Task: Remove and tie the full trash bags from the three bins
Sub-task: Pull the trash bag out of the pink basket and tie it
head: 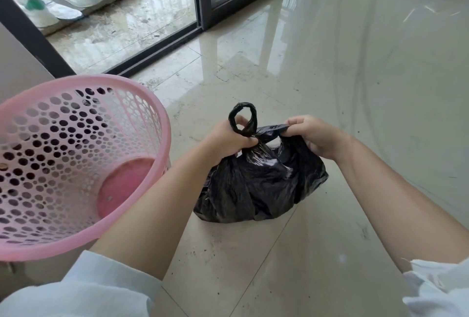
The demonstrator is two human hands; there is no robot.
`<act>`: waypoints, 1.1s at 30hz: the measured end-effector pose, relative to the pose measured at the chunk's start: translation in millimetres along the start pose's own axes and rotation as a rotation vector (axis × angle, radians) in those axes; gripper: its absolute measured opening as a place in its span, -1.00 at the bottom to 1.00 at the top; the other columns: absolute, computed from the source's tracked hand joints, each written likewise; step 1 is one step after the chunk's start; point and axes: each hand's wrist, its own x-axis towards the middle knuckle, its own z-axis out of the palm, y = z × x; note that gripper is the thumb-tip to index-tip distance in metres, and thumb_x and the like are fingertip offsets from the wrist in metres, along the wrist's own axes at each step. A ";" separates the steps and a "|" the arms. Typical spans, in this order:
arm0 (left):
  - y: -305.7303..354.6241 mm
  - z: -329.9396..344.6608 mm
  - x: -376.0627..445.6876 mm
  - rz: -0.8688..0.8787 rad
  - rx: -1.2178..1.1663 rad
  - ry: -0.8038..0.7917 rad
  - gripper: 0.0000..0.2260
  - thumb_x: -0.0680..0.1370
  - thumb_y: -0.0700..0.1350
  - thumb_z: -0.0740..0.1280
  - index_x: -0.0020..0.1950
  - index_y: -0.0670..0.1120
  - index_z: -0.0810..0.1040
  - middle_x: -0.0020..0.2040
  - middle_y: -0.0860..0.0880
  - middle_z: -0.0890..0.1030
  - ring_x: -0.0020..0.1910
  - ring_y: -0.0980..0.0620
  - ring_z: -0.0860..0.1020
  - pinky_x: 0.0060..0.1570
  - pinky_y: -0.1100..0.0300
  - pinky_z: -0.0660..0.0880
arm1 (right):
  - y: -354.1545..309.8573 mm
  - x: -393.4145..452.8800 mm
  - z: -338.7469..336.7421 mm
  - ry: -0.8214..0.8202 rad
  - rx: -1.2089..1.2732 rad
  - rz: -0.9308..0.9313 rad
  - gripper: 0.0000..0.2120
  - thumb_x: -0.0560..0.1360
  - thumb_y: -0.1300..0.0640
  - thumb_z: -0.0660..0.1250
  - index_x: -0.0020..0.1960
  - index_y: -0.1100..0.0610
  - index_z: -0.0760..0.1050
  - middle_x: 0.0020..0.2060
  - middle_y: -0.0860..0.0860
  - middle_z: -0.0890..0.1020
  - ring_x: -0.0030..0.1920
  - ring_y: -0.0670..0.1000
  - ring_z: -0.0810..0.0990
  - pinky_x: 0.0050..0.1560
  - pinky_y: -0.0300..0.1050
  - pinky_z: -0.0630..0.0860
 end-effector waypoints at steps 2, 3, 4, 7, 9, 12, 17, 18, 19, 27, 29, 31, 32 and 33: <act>2.4 -2.6 3.0 0.016 0.018 0.080 -0.89 0.51 -0.22 0.34 -0.01 -0.07 0.49 -0.59 0.10 0.51 -0.56 0.21 0.45 -0.43 0.29 0.31 | 0.1 -0.8 -4.2 -0.038 0.014 -0.036 -0.75 0.49 0.42 0.16 -0.29 0.20 0.43 -0.60 -0.05 0.58 -0.55 -0.14 0.56 -0.46 -0.37 0.53; 4.0 -4.0 4.0 0.027 0.000 0.123 -0.87 0.50 -0.24 0.33 0.02 -0.07 0.53 -0.67 0.10 0.50 -0.59 0.25 0.46 -0.45 0.30 0.30 | -1.4 -2.6 -4.4 -0.063 0.012 -0.049 -0.77 0.48 0.44 0.18 -0.27 0.19 0.44 -0.56 -0.06 0.60 -0.53 -0.14 0.57 -0.44 -0.36 0.54; 4.8 -5.6 5.4 0.036 -0.055 0.170 -0.83 0.49 -0.29 0.33 0.04 -0.10 0.56 -0.67 0.10 0.50 -0.58 0.23 0.47 -0.47 0.31 0.30 | -1.8 -4.1 -4.9 -0.102 0.005 -0.061 -0.81 0.46 0.43 0.23 -0.23 0.19 0.46 -0.50 -0.06 0.61 -0.49 -0.14 0.59 -0.39 -0.36 0.57; 8.2 -7.9 3.7 0.130 -0.266 0.266 -0.77 0.42 -0.43 0.36 -0.13 -0.11 0.58 -0.38 0.06 0.52 -0.41 0.13 0.46 -0.43 0.40 0.42 | -1.6 -10.2 -6.6 -0.195 -0.062 -0.046 -0.82 0.30 0.29 0.35 -0.12 0.14 0.51 -0.31 -0.04 0.65 -0.33 -0.10 0.65 -0.21 -0.30 0.62; 8.3 -4.4 1.2 0.235 -0.264 0.330 -0.69 0.44 -0.44 0.34 -0.29 -0.01 0.52 -0.31 0.09 0.49 -0.33 0.16 0.44 -0.36 0.47 0.39 | -0.4 -10.8 -9.8 -0.201 0.003 -0.020 -0.71 0.25 0.25 0.34 -0.02 0.11 0.49 -0.27 -0.02 0.66 -0.28 -0.06 0.64 -0.16 -0.23 0.60; 6.7 -1.6 -0.3 0.327 -0.333 0.349 -0.71 0.47 -0.46 0.28 -0.28 -0.08 0.52 -0.25 0.10 0.52 -0.27 0.20 0.47 -0.28 0.49 0.39 | 2.8 -7.2 -16.6 -0.173 0.107 -0.007 -0.51 0.34 0.12 0.33 0.25 0.14 0.36 -0.29 0.05 0.63 -0.34 0.00 0.53 -0.28 -0.16 0.45; -0.9 -4.7 2.6 0.358 -0.721 0.058 -0.47 0.48 -0.54 0.18 -0.54 -0.04 0.56 -0.26 0.07 0.68 -0.17 0.22 0.62 -0.06 0.25 0.50 | 3.9 -3.7 -6.2 0.041 0.230 0.058 -0.51 0.61 -0.04 -0.01 0.46 0.16 0.11 -0.10 0.14 0.55 -0.32 -0.01 0.63 -0.37 -0.21 0.57; -2.2 -4.0 2.9 0.360 -0.736 0.005 -0.44 0.48 -0.54 0.17 -0.57 -0.03 0.56 -0.29 0.09 0.70 -0.18 0.20 0.63 -0.10 0.24 0.52 | 4.9 -1.4 -5.8 0.065 0.260 0.059 -0.47 0.59 -0.10 -0.02 0.44 0.21 0.15 -0.02 0.17 0.53 -0.14 0.05 0.61 -0.21 -0.15 0.58; -3.3 -2.7 2.9 0.369 -0.741 -0.040 -0.43 0.47 -0.54 0.18 -0.58 -0.03 0.57 -0.31 0.09 0.70 -0.20 0.20 0.64 -0.13 0.24 0.56 | 3.5 0.0 -4.8 0.080 0.276 0.073 -0.42 0.58 -0.16 -0.04 0.38 0.25 0.23 0.05 0.19 0.51 0.01 0.11 0.55 -0.07 -0.07 0.54; -10.1 2.2 -0.2 0.418 -0.708 -0.111 -0.36 0.46 -0.62 0.10 -0.62 -0.03 0.53 -0.39 0.10 0.66 -0.18 0.26 0.67 -0.07 0.38 0.59 | 0.3 3.0 6.0 -0.040 0.173 0.258 -0.74 0.55 0.10 0.19 -0.28 0.13 0.46 -0.56 -0.05 0.60 -0.54 -0.11 0.57 -0.40 -0.25 0.52; -11.8 0.5 1.0 0.411 -0.714 -0.090 -0.36 0.45 -0.62 0.10 -0.63 -0.03 0.52 -0.40 0.10 0.66 -0.18 0.25 0.67 -0.09 0.40 0.58 | 4.4 1.6 1.4 -0.084 0.214 0.220 -0.75 0.55 0.21 0.16 -0.30 0.14 0.44 -0.56 -0.06 0.57 -0.53 -0.11 0.55 -0.39 -0.26 0.49; -13.9 -1.5 3.3 0.413 -0.711 -0.074 -0.36 0.45 -0.62 0.10 -0.62 -0.03 0.52 -0.39 0.11 0.66 -0.17 0.26 0.67 -0.07 0.41 0.57 | 5.2 -1.2 -4.6 -0.107 0.154 0.211 -0.71 0.55 0.20 0.15 -0.33 0.11 0.45 -0.59 -0.09 0.53 -0.57 -0.15 0.45 -0.40 -0.30 0.37; -15.3 -2.0 4.6 0.417 -0.705 -0.070 -0.36 0.45 -0.62 0.11 -0.62 -0.02 0.52 -0.39 0.11 0.66 -0.15 0.27 0.67 -0.06 0.41 0.57 | 5.0 -2.9 -6.2 -0.118 0.091 0.222 -0.68 0.55 0.17 0.15 -0.36 0.09 0.45 -0.62 -0.10 0.49 -0.61 -0.18 0.38 -0.46 -0.34 0.31; -16.1 -2.6 5.7 0.422 -0.693 -0.063 -0.37 0.44 -0.62 0.13 -0.62 -0.02 0.52 -0.39 0.12 0.66 -0.15 0.28 0.66 -0.05 0.41 0.57 | 4.1 -5.2 -7.3 -0.142 0.029 0.240 -0.67 0.54 0.15 0.16 -0.39 0.07 0.45 -0.64 -0.10 0.44 -0.63 -0.19 0.32 -0.51 -0.36 0.26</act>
